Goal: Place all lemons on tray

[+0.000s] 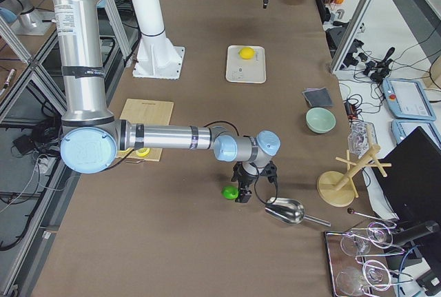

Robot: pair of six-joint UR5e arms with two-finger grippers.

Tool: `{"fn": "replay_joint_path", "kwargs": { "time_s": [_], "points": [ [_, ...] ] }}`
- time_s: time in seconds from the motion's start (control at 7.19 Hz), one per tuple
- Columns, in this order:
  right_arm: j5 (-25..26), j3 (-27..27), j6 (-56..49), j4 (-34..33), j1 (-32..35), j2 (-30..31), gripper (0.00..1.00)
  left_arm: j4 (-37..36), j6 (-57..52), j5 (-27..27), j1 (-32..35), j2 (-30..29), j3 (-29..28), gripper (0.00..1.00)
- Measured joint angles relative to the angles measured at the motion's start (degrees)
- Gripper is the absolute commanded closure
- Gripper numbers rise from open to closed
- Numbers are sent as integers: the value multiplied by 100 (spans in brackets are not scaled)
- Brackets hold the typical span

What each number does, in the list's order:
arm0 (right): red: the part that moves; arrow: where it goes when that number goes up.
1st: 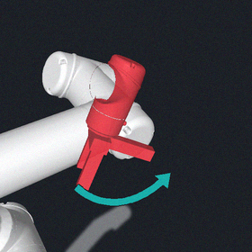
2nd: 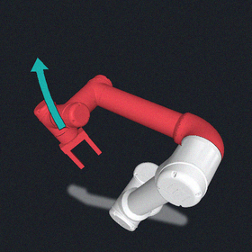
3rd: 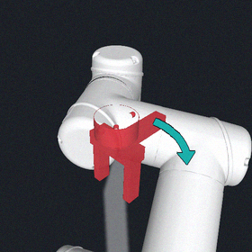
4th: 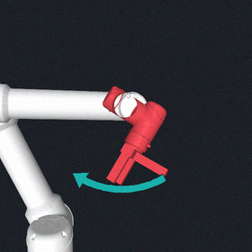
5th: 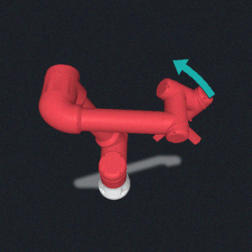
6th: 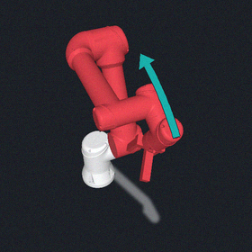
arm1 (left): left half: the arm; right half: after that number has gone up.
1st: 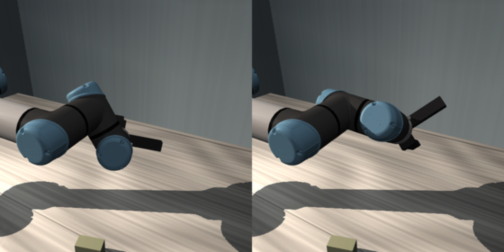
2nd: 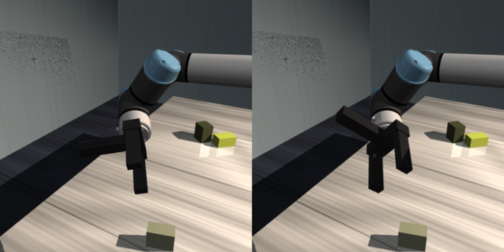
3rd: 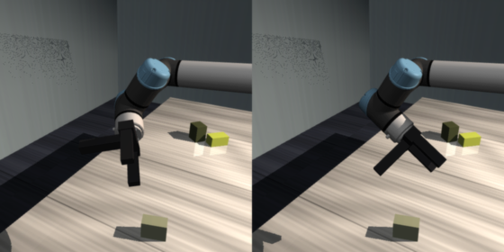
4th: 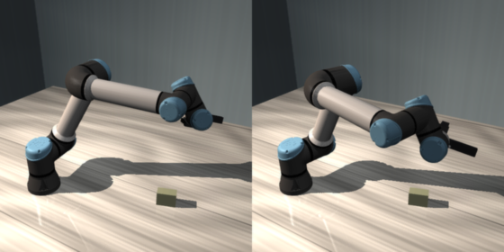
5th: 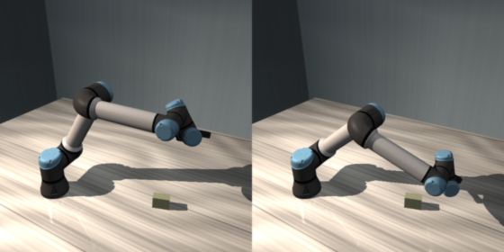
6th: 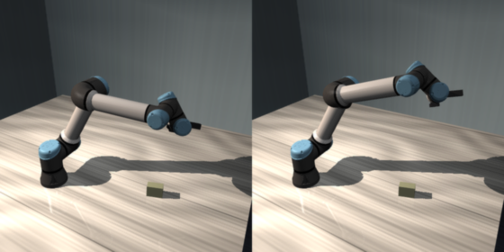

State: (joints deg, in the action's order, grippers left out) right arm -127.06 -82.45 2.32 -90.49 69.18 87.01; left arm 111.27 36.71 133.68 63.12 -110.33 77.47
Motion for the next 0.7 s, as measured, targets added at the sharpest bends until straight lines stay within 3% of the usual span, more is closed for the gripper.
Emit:
{"fn": "replay_joint_path", "kwargs": {
  "time_s": [0.28, 0.56, 0.7],
  "points": [
    [-10, 24, 7, 1, -4, 44, 46, 0, 3, 0, 4, 2, 2, 3],
    [-73, 46, 13, -3, -30, 48, 94, 0, 3, 0, 3, 3, 5, 3],
    [-155, 47, 26, -4, -48, 32, 100, 0, 5, 0, 1, 3, 5, 3]
  ]
}}
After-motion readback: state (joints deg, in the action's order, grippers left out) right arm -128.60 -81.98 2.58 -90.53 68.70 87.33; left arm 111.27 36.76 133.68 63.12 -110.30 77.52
